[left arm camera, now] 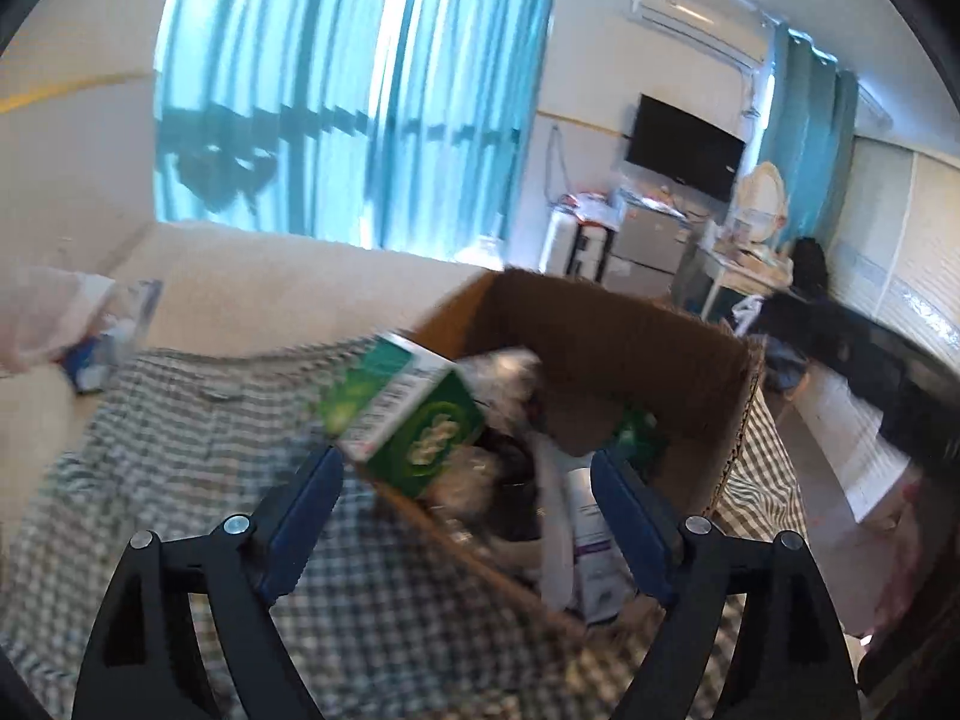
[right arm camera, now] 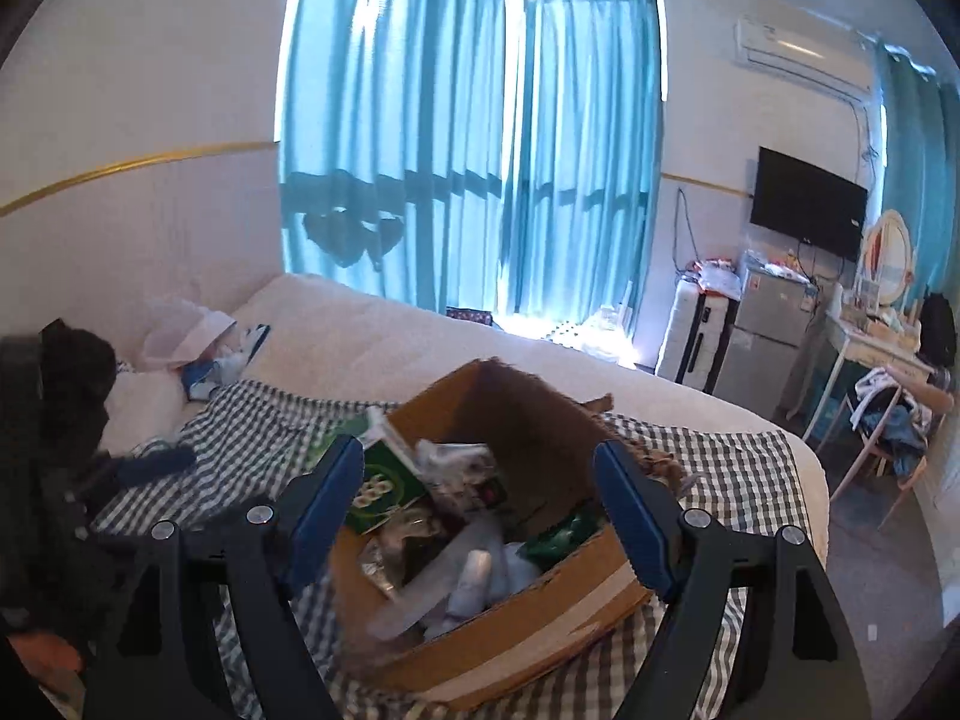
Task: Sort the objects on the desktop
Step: 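Move the left gripper back to the sheet and grasp the brown bead string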
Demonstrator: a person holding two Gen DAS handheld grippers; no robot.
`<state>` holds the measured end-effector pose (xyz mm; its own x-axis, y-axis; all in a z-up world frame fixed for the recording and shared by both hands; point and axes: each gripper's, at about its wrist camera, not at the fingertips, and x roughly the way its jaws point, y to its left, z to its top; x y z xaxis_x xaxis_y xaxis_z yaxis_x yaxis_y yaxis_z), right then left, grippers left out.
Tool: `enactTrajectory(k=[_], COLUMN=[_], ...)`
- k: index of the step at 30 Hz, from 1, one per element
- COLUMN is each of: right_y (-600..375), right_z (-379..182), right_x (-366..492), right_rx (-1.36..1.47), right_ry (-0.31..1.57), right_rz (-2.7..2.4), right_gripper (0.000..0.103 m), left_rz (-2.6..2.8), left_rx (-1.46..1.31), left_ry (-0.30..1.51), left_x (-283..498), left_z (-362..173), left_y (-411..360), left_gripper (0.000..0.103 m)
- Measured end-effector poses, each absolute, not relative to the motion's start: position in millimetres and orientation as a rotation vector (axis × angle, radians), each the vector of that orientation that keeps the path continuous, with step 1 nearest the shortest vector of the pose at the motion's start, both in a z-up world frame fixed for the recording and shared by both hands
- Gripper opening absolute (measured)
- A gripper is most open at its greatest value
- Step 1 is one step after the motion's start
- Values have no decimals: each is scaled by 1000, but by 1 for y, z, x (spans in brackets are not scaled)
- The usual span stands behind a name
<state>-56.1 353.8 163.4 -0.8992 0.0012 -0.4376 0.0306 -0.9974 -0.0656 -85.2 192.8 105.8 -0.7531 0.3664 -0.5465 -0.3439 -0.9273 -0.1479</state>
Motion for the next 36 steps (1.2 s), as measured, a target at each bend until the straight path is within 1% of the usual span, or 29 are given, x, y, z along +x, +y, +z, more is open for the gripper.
enactTrajectory(k=[1,3,5,7,10,13,16,18,20,22,25,26,28,30,31,33,36], right_y=[345,323,303,281,252,229,221,220,221,222,224,225,228,231,234,241,255], right_z=[166,170,171,168,155,124,83,48,17,-15,-46,-53,-64,-74,-78,-86,-96], right_x=[-51,-38,-26,-13,0,3,6,6,1,-9,-32,-40,-52,-61,-63,-66,-73], right_rx=[702,695,686,670,660,684,679,693,756,849,982,1006,1027,1043,1046,1067,1136], right_ry=[120,139,161,183,191,188,145,100,76,92,92,69,26,10,10,3,-90], right_rz=[-3033,-2988,-2945,-2911,-2849,-2797,-2786,-2780,-2756,-2725,-2671,-2652,-2625,-2607,-2605,-2605,-2582], right_gripper=[79,79,79,79,79,79,79,79,79,79,79,79,79,79,79,79,79], left_rz=[2657,2706,2759,2809,2839,2901,2957,2999,3037,3070,3090,3081,3070,3055,3036,2953,2863], left_rx=[-823,-812,-806,-806,-832,-893,-998,-1079,-1105,-1166,-1254,-1269,-1270,-1287,-1312,-1393,-1562], left_ry=[-62,-85,-106,-114,-142,-137,-158,-228,-327,-360,-342,-305,-163,-88,-77,-114,-101], left_x=[-78,-72,-59,-50,-36,-25,-18,-11,-3,-1,-15,-24,-41,-49,-52,-64,-77], left_z=[116,131,145,150,143,116,72,35,2,-26,-52,-56,-64,-76,-82,-101,-128], left_y=[182,161,137,117,81,50,25,8,-4,-9,-11,-8,1,6,9,15,21], left_gripper=[89,98,103,103,103,103,103,103,103,103,103,103,103,103,103,103,103])
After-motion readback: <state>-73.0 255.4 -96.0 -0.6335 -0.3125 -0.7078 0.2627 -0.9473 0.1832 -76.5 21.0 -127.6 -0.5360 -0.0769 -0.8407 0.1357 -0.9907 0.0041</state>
